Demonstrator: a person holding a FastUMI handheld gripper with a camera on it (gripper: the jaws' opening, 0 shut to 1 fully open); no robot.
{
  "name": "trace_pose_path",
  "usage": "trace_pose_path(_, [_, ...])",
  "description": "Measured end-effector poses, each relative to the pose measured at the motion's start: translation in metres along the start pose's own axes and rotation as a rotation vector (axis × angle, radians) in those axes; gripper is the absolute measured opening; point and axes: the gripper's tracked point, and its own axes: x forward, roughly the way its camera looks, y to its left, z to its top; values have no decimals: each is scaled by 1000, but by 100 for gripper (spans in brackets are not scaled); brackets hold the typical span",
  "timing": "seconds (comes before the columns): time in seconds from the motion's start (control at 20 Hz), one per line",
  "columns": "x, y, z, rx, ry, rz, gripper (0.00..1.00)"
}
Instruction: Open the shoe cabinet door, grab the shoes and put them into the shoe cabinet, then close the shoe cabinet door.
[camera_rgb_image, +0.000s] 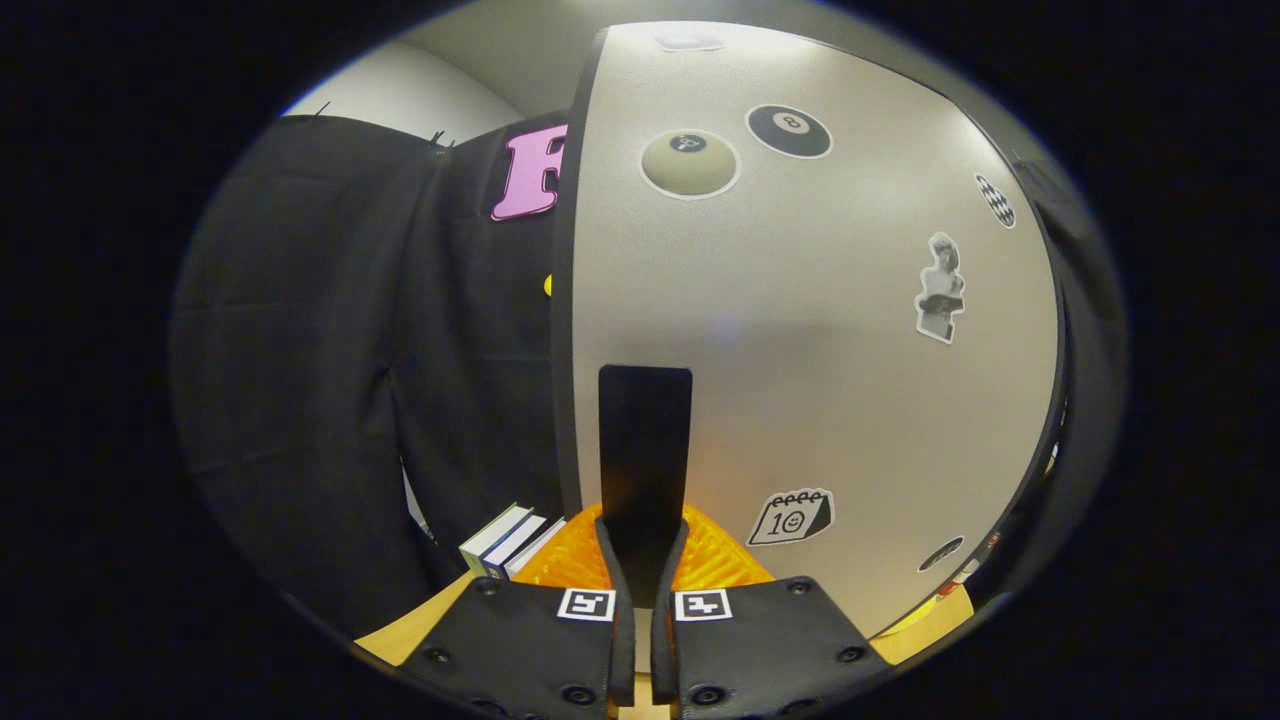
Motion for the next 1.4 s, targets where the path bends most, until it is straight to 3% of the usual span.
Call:
trace_pose_path(0.55, [-66,-4,2,35,9,49,8])
trace_pose_path(1.4, [-128,-42,-6,60,-60,11,7])
